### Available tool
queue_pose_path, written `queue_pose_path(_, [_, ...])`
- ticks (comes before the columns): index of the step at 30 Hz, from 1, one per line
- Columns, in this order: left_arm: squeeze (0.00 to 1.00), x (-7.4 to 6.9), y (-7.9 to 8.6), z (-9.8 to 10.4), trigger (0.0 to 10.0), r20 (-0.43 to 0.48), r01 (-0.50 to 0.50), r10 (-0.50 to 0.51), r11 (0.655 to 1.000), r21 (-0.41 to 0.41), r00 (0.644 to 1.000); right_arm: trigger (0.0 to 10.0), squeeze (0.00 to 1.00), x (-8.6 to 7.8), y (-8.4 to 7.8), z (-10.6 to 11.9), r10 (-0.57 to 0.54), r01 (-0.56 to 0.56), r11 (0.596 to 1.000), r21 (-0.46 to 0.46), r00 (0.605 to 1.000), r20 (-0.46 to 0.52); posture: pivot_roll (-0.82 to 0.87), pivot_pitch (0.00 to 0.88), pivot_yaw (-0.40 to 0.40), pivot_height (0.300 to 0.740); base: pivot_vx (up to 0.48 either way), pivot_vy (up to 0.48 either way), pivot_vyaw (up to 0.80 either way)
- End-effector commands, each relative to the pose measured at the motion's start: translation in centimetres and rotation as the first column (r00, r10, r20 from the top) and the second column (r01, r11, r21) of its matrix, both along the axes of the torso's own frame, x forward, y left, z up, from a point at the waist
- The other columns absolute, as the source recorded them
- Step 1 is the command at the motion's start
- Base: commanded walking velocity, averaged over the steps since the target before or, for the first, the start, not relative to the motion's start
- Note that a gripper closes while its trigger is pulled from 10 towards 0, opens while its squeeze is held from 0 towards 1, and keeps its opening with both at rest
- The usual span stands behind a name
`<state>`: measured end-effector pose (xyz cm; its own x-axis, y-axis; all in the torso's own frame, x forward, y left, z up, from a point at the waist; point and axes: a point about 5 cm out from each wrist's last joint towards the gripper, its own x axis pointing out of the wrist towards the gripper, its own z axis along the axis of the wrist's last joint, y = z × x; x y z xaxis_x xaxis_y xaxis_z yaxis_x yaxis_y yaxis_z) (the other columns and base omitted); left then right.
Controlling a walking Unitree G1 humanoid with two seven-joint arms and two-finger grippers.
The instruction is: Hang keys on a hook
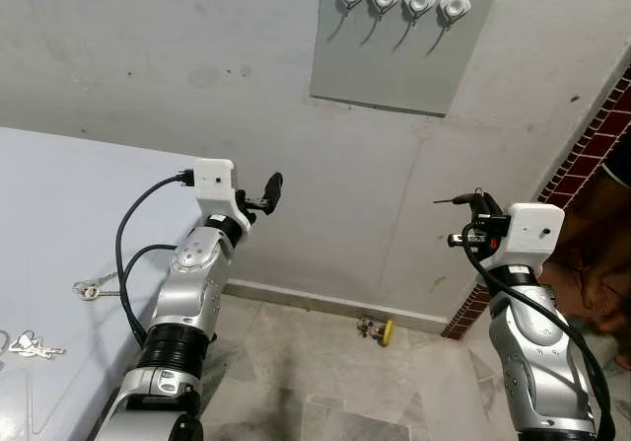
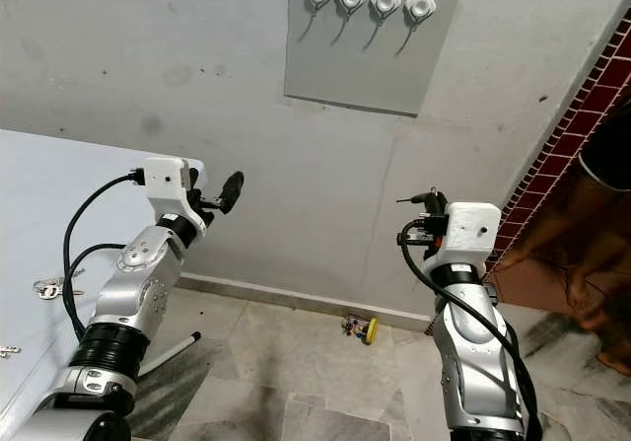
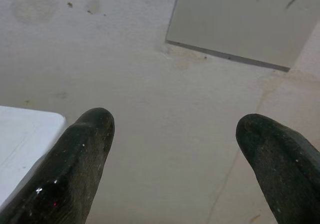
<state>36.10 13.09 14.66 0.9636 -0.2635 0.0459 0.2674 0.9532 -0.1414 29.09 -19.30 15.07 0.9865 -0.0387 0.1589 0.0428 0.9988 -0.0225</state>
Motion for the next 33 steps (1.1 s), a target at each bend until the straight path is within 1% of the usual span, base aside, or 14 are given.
queue_pose_path(1, [0.0, 0.16, -0.2, 1.01, 10.0, 0.041, 0.013, -0.013, 1.0, 0.0, 0.999, 10.0, 0.0, 0.02, 0.02, 0.73, 0.006, -0.005, 1.0, -0.005, 0.999, 0.036, -0.07, 0.0, -0.044, 0.74, 0.39, 0.0, 0.0])
queue_pose_path(25, [0.0, 0.01, -0.09, 0.84, 10.0, 0.031, 0.007, -0.007, 1.0, 0.003, 0.999, 10.0, 0.0, -0.16, 0.13, 0.54, 0.009, -0.009, 1.0, -0.002, 1.0, 0.03, -0.07, 0.0, -0.045, 0.74, 0.479, 0.0, 0.0])
queue_pose_path(29, [0.0, 0.13, -0.01, 0.54, 10.0, 0.008, -0.019, 0.018, 0.999, 0.042, 1.0, 10.0, 0.0, -0.16, 0.14, 0.54, 0.01, -0.01, 1.0, -0.001, 1.0, 0.03, -0.07, 0.0, -0.045, 0.74, 0.274, 0.0, 0.0])
queue_pose_path(31, [0.0, 0.0, -0.09, 0.76, 10.0, 0.038, -0.016, 0.015, 1.0, 0.025, 0.999, 10.0, 0.0, -0.16, 0.14, 0.53, 0.01, -0.01, 1.0, -0.002, 1.0, 0.029, -0.07, 0.0, -0.045, 0.74, 0.0, 0.0, 0.0])
queue_pose_path(33, [0.0, -0.07, -0.18, 0.86, 10.0, 0.046, -0.009, 0.008, 1.0, 0.015, 0.999, 10.0, 0.0, -0.15, 0.13, 0.56, 0.01, -0.01, 1.0, -0.002, 1.0, 0.029, -0.07, 0.0, -0.05, 0.74, 0.0, 0.0, 0.0])
